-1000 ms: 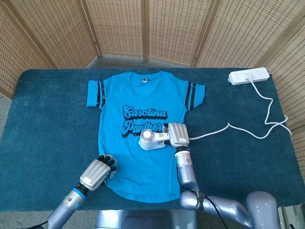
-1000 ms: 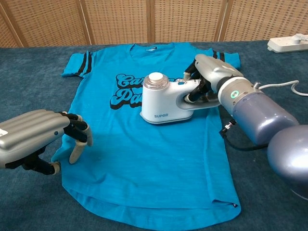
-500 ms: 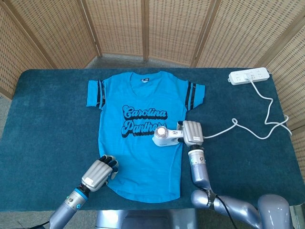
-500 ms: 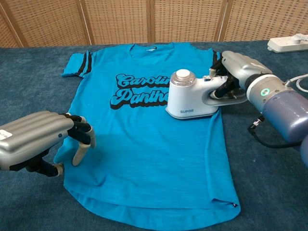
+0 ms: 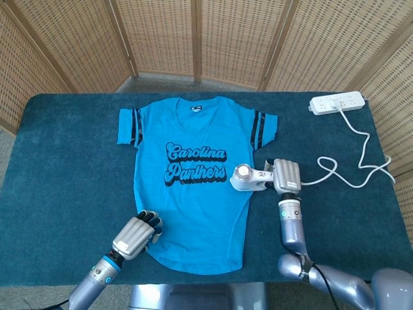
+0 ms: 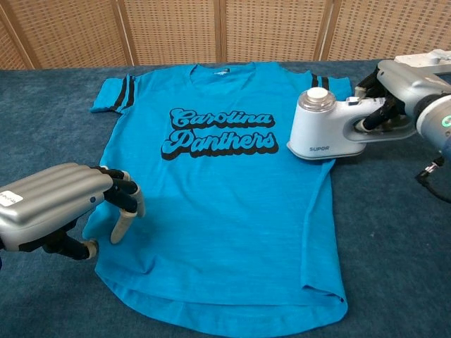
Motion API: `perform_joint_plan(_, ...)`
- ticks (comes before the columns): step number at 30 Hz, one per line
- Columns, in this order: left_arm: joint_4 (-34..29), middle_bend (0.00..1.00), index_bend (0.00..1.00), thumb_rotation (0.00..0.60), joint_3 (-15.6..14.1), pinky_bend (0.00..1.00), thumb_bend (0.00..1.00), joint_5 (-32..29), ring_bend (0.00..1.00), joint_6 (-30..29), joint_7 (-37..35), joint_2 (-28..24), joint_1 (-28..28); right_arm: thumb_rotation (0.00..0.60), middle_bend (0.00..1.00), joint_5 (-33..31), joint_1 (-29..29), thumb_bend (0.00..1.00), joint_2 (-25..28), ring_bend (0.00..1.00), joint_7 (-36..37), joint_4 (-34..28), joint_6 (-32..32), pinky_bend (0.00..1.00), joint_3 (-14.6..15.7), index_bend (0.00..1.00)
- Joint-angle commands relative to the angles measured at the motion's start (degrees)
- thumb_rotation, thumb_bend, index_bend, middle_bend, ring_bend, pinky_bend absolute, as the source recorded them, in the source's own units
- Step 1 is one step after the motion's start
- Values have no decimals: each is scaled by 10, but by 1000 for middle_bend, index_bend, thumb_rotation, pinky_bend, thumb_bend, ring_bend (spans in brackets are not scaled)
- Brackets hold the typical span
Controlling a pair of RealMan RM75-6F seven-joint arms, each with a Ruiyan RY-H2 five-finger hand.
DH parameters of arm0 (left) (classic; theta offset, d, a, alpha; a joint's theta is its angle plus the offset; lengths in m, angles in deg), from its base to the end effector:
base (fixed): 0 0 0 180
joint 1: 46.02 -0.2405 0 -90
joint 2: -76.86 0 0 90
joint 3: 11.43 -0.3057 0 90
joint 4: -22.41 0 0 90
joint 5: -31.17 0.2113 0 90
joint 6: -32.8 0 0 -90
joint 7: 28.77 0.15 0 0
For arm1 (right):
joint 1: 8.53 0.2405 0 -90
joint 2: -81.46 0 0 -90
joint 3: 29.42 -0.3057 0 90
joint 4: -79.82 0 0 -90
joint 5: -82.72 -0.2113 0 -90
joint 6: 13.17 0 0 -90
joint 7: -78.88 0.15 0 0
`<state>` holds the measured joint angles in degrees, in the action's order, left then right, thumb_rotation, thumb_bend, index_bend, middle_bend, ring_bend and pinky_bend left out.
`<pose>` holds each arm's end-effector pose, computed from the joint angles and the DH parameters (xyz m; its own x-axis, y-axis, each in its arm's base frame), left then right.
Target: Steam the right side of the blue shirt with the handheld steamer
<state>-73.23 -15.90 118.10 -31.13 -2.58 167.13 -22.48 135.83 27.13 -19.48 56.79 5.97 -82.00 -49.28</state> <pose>-0.2157 0.2168 -0.0471 0.4992 0.3082 0.8099 0.7965 -0.5313 -0.2887 -0.2322 -0.3929 -0.0234 0.2377 -0.0651 0.9691 -0.9685 0.0597 0.2416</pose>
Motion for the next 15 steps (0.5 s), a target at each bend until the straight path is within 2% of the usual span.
perform_joint_plan(1,0,367,645,600,0,222,424,1,232,-1,1,0,0,600,688,3,-6,388,12,706,5,-15,-3,620,-3,673)
perform_joint_plan(7,2,367,645,600,-1,222,424,1,232,-3,-1,0,-1,600,688,3,6,388,15,706,-6,-59,-1,620,-14,672)
perform_joint_plan(15,4,367,645,600,0,222,423,0,232,-2,-7,-3,-1,600,688,-7,35,387,-25,706,-47,-71,0,620,-10,672)
